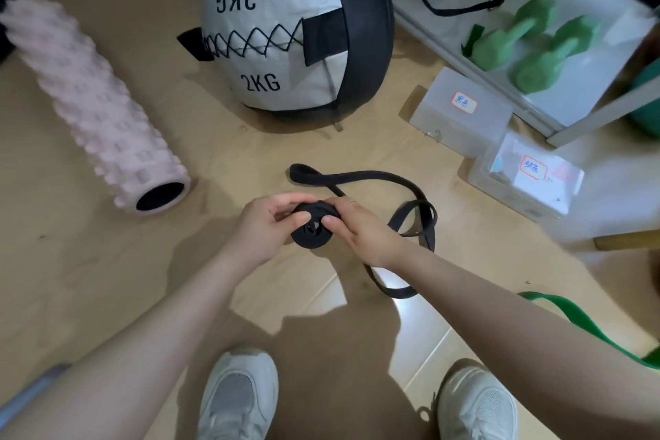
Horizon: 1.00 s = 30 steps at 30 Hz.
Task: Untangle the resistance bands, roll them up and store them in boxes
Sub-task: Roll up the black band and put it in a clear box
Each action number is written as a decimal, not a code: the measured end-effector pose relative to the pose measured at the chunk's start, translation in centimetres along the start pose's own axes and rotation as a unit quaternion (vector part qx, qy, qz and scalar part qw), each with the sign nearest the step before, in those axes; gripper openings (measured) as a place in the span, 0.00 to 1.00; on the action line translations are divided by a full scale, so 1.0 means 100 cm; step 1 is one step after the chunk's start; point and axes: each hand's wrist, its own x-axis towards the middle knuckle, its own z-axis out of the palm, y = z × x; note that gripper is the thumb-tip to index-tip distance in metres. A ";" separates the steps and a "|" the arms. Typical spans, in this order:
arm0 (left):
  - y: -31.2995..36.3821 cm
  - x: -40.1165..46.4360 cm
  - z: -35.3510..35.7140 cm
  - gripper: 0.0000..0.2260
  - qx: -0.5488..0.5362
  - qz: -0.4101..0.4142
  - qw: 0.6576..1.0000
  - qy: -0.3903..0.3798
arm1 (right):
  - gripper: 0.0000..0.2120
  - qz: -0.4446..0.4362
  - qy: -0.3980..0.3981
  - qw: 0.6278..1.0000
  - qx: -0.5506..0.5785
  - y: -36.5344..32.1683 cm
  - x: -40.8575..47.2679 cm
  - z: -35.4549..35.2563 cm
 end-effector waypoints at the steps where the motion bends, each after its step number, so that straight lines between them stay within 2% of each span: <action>1: 0.001 -0.001 0.003 0.16 -0.015 0.003 1.000 0.018 | 0.21 -0.011 0.011 1.000 -0.001 0.000 -0.002 -0.001; 4: 0.011 -0.003 0.014 0.14 -0.085 0.017 0.993 0.078 | 0.19 -0.016 0.042 0.995 0.087 0.000 -0.005 -0.002; 7: 0.020 -0.001 0.030 0.12 -0.159 0.011 0.980 0.118 | 0.18 -0.002 0.117 0.971 0.210 -0.003 -0.007 0.006; 9: 0.023 0.001 0.038 0.11 -0.195 0.002 0.971 0.138 | 0.13 0.005 0.179 0.954 0.239 -0.003 -0.005 0.010; 11: 0.022 0.003 0.044 0.11 -0.211 -0.020 0.968 0.135 | 0.09 0.011 0.199 0.952 0.233 0.000 -0.004 0.007; 13: 0.019 0.004 0.044 0.10 -0.214 -0.062 0.971 0.092 | 0.06 0.012 0.169 0.961 0.219 0.005 -0.008 -0.002; 15: 0.016 0.007 0.039 0.08 -0.207 -0.116 0.971 0.010 | 0.06 -0.006 0.110 0.980 0.167 0.014 -0.014 -0.012; 17: 0.016 0.012 0.032 0.09 -0.153 -0.152 0.973 -0.079 | 0.06 -0.014 0.046 0.994 0.099 0.021 -0.018 -0.021; 19: 0.019 0.018 0.032 0.11 -0.073 -0.152 0.977 -0.134 | 0.06 -0.025 0.011 0.997 0.077 0.024 -0.019 -0.030; 22: 0.023 0.022 0.039 0.12 -0.034 -0.116 0.986 -0.117 | 0.10 -0.031 0.008 0.994 0.105 0.023 -0.016 -0.042; 26: 0.023 0.019 0.044 0.13 -0.087 -0.085 0.991 -0.061 | 0.10 -0.026 0.033 0.985 0.165 0.028 -0.011 -0.048; 30: 0.023 0.018 0.041 0.13 -0.094 -0.076 0.991 -0.063 | 0.14 0.011 0.013 0.978 0.209 0.036 -0.011 -0.054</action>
